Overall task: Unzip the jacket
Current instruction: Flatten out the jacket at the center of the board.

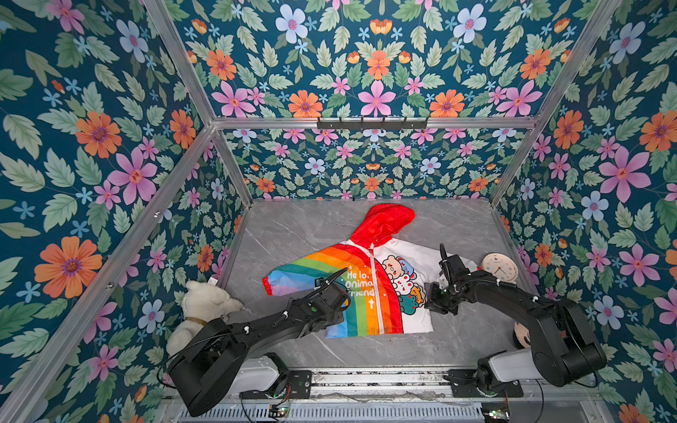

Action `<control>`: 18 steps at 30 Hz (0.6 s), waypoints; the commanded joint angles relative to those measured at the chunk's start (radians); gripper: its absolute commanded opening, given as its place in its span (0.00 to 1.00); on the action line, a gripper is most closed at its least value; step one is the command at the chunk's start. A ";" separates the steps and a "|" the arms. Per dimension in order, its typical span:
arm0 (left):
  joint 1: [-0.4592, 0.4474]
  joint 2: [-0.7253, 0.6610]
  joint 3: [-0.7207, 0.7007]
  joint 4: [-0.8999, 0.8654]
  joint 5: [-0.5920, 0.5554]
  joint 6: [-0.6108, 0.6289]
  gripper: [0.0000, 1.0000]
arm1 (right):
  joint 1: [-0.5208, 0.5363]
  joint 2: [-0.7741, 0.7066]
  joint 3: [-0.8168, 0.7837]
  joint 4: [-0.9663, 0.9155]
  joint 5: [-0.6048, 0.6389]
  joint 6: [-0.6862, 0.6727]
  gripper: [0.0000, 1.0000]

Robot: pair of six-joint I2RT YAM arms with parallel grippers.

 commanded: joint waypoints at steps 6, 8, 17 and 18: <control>-0.114 0.049 0.036 -0.073 0.013 -0.037 0.15 | 0.003 -0.219 -0.081 -0.201 0.096 0.125 0.00; -0.147 0.033 0.031 -0.106 -0.005 -0.068 0.17 | 0.002 -0.290 -0.111 -0.221 0.087 0.154 0.00; -0.120 -0.074 0.116 -0.262 -0.157 -0.044 0.80 | -0.003 -0.358 -0.054 -0.179 0.134 0.072 0.63; -0.106 -0.070 0.144 -0.262 -0.165 -0.013 0.82 | -0.010 -0.315 -0.037 -0.152 0.122 0.051 0.64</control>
